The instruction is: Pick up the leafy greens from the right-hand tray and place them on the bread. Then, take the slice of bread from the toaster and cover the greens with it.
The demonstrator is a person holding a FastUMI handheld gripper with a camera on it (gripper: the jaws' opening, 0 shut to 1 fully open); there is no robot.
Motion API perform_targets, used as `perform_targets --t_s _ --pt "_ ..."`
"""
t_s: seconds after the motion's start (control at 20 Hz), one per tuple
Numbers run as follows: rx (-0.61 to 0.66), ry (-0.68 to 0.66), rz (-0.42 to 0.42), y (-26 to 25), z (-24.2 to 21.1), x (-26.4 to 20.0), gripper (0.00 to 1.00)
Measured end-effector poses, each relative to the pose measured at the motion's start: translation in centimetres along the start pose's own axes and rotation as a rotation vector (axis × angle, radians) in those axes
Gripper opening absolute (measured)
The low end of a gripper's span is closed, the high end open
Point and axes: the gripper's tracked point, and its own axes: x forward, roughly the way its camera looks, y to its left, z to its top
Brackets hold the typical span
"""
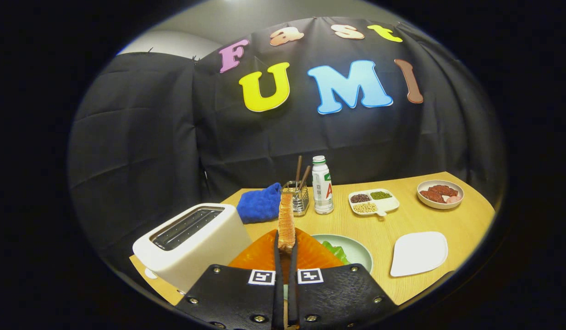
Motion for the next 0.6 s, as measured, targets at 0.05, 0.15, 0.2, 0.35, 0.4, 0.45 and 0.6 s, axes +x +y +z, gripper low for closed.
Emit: perform_targets --t_s 0.05,0.15,0.2,0.35,0.4,0.45,0.6 --pt "-0.003 0.008 -0.003 -0.2 -0.4 0.2 0.04" --pt "-0.001 0.024 0.000 -0.3 -1.2 0.6 0.04" --pt "0.009 0.024 0.007 -0.3 -1.3 0.7 0.04" --pt "0.014 0.022 -0.002 -0.6 -1.8 1.1 0.04" --pt "0.019 0.029 -0.002 -0.5 -2.1 1.4 0.04" --pt "0.033 0.037 0.004 -0.4 -2.4 1.6 0.04" --pt "0.055 0.044 0.019 0.0 -2.8 1.9 0.04"
